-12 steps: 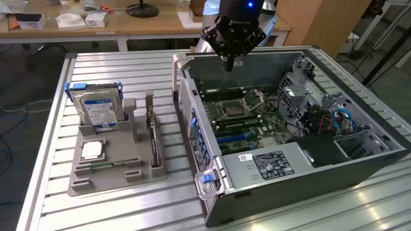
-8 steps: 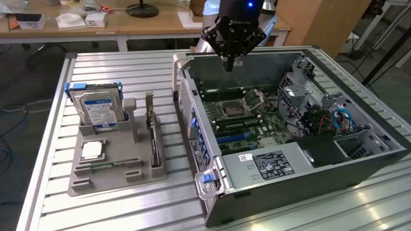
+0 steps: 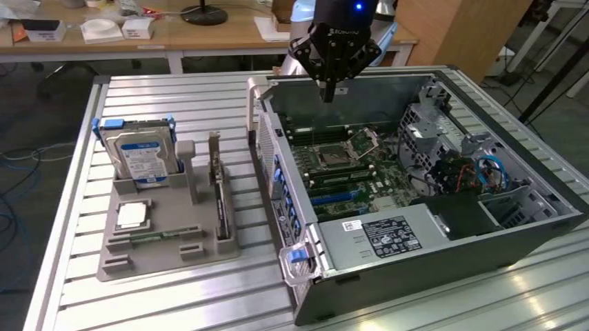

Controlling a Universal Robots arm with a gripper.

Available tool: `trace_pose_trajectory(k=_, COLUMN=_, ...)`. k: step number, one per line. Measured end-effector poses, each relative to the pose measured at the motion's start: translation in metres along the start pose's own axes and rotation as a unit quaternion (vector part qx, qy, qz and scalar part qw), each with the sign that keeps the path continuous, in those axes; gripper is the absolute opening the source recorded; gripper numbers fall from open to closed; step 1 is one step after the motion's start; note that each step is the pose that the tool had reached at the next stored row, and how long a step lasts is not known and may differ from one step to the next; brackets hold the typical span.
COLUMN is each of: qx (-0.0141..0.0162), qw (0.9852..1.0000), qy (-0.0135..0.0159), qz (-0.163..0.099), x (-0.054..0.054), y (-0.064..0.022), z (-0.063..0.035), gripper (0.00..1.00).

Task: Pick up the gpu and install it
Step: 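Reach for the gpu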

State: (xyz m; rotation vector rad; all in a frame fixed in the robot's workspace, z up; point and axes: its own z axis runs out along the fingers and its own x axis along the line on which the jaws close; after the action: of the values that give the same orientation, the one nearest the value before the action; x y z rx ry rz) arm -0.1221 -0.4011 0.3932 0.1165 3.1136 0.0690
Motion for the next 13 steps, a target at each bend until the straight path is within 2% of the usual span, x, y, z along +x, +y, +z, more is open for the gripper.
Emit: trace_pose_trajectory(k=13, qx=0.0000, qw=1.0000, qy=0.0001, qz=-0.001, x=0.018, y=-0.0013, z=0.0002, gripper=0.11)
